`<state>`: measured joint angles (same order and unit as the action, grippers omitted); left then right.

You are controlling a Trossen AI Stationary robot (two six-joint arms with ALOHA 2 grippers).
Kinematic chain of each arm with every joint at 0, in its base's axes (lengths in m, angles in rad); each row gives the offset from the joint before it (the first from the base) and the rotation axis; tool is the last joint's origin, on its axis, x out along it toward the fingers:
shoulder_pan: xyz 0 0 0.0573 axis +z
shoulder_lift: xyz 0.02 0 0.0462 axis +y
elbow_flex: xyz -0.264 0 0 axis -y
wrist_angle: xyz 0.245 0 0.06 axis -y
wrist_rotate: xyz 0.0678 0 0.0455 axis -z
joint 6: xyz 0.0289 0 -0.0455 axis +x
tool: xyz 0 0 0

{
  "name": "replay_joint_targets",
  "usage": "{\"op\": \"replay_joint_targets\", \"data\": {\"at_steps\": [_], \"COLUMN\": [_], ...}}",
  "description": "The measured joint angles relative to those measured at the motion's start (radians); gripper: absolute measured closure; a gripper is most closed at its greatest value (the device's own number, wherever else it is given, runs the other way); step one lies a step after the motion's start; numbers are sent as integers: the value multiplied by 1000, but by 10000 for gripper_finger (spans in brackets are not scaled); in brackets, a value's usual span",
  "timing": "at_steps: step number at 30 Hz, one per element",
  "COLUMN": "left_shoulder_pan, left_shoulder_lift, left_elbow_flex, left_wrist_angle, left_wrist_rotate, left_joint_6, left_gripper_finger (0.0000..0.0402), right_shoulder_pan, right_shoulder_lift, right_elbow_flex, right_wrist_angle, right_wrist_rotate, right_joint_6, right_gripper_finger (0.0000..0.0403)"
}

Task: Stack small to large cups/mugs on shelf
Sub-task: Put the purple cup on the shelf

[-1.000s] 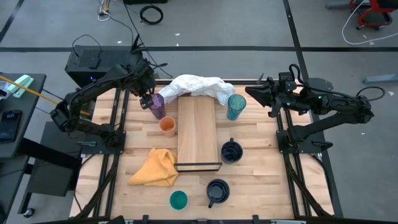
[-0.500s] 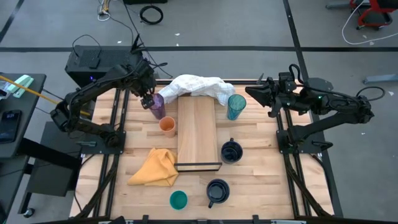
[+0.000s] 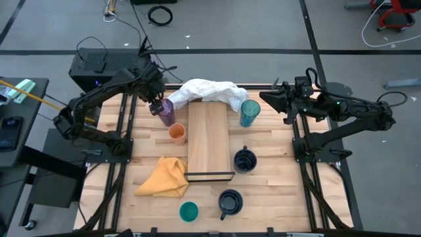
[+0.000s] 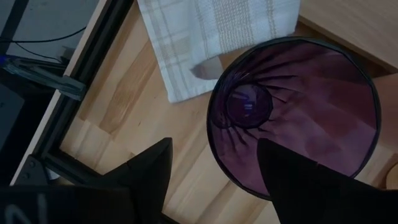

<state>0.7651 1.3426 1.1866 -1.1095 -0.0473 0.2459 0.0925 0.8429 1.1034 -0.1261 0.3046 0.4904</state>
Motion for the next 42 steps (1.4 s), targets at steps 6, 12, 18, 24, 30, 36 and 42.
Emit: {"op": "replay_joint_targets", "data": {"at_steps": [6,12,18,24,30,36,42], "left_shoulder_pan": [0,0,0,0,-2,-7,-11], "left_shoulder_lift": [0,0,0,1,11,66,85], "left_elbow_flex": [0,0,0,0,1,1,1], "left_wrist_angle": [0,6,6,7,7,3,5], "left_wrist_rotate": [3,20,20,20,20,19,18], "left_joint_6": [-8,-18,-19,-26,-26,-27,-21], "left_gripper_finger": [163,164,167,169,169,172,173], "right_shoulder_pan": [0,0,0,0,0,0,0], "right_shoulder_lift": [0,0,0,0,0,0,0], "right_elbow_flex": [0,0,0,0,0,0,0], "right_wrist_angle": [0,0,0,0,0,0,0], "right_wrist_rotate": [0,0,0,0,0,0,0], "right_joint_6": [2,3,4,4,4,4,4], "right_gripper_finger": [351,351,351,351,351,351,351]}}
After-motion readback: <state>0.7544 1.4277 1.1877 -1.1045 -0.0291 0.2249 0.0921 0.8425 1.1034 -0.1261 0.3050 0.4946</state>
